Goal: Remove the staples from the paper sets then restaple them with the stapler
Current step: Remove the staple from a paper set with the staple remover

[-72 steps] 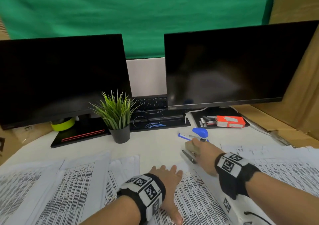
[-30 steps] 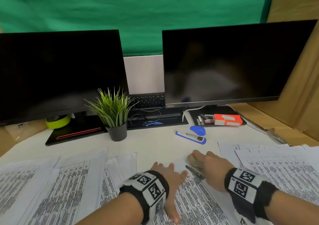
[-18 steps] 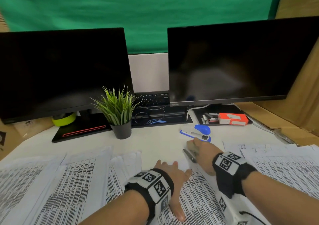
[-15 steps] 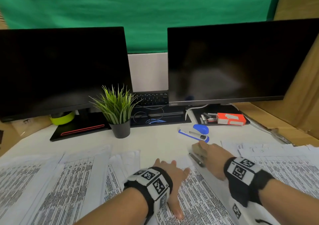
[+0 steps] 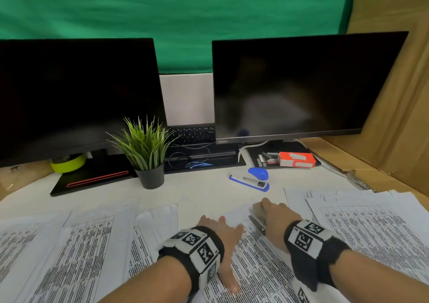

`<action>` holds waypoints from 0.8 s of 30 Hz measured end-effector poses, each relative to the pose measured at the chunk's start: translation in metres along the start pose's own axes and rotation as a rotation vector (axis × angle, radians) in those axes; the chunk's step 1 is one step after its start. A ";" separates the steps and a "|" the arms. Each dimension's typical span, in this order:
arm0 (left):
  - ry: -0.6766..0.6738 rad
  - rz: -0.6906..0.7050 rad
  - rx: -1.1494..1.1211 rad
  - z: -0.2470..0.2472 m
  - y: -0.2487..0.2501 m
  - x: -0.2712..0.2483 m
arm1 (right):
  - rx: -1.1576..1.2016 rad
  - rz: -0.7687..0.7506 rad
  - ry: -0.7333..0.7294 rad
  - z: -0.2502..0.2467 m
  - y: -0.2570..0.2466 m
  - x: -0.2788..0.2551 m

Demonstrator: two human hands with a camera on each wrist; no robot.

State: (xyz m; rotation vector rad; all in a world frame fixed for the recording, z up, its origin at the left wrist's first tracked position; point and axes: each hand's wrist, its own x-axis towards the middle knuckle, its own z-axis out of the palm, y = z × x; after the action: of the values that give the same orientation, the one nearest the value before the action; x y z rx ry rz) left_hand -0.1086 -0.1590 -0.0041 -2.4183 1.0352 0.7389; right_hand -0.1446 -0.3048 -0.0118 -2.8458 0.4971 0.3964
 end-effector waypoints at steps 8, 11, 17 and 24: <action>-0.021 -0.025 -0.013 -0.003 0.003 0.000 | 0.036 0.057 0.033 0.007 -0.006 0.011; -0.036 -0.035 -0.015 -0.002 0.004 0.002 | 0.042 0.045 0.040 0.009 -0.006 0.016; -0.029 -0.026 0.013 -0.002 0.004 0.005 | 0.058 0.003 0.068 0.005 -0.011 0.037; -0.014 -0.036 -0.026 -0.002 0.004 0.005 | 0.032 -0.104 -0.007 -0.013 0.004 0.049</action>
State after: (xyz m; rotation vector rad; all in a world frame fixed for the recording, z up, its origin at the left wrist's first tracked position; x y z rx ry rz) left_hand -0.1083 -0.1648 -0.0063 -2.4430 0.9803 0.7608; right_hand -0.0983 -0.3267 -0.0150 -2.8233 0.3493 0.3752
